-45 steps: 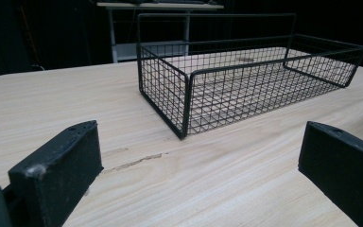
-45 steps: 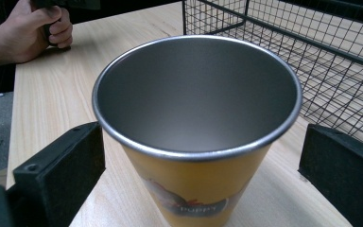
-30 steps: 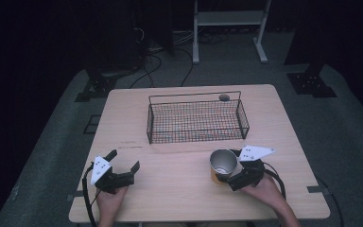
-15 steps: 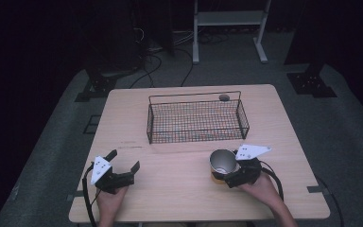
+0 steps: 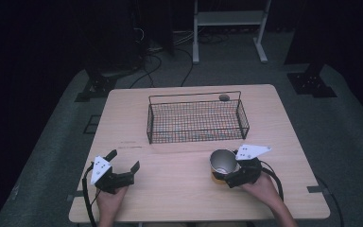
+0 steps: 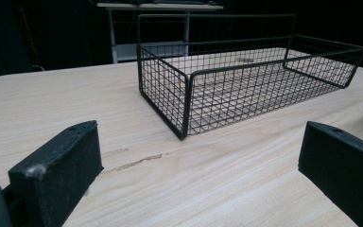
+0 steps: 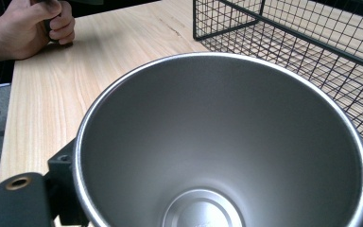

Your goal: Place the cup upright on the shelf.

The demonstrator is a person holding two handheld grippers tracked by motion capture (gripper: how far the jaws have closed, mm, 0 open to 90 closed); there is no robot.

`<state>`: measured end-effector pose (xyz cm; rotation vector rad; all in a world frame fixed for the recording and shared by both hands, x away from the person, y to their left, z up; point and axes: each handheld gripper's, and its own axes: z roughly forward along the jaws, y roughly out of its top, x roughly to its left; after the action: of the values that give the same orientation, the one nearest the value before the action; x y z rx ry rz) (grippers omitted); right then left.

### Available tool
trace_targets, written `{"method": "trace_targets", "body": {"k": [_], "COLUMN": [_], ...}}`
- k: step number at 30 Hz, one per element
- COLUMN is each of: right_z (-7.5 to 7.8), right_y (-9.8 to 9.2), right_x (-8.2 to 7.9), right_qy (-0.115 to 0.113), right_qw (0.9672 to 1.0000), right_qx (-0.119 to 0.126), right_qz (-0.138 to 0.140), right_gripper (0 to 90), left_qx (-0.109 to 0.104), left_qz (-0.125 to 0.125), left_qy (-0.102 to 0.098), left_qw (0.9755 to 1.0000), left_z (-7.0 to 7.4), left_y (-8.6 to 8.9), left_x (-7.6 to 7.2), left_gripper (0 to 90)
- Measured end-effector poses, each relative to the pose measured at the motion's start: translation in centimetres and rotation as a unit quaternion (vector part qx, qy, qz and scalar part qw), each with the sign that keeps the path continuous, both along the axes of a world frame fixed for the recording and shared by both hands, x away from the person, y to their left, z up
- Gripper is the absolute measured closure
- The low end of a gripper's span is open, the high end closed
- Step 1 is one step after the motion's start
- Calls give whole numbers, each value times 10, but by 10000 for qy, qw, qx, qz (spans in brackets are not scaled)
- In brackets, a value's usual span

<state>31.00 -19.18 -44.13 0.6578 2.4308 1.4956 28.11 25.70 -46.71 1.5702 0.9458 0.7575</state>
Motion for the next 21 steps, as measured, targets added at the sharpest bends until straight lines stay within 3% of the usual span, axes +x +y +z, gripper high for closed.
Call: {"method": "trace_targets", "body": {"k": [11, 21], "right_z": [4, 20], "right_y": [-3, -3], "right_x": [1, 3], "right_qy": [-11, -51], "right_qw": [10000, 9998], "right_qx": [42, 167], "right_qz": [-30, -11], "right_gripper": [121, 122], "left_qx": [3, -5], "left_qz": [1, -5], "left_qy": [0, 2], "left_qw": [10000, 10000], "left_z": [0, 0], "left_y": [0, 0], "left_x": [0, 0], "left_gripper": [0, 0]}}
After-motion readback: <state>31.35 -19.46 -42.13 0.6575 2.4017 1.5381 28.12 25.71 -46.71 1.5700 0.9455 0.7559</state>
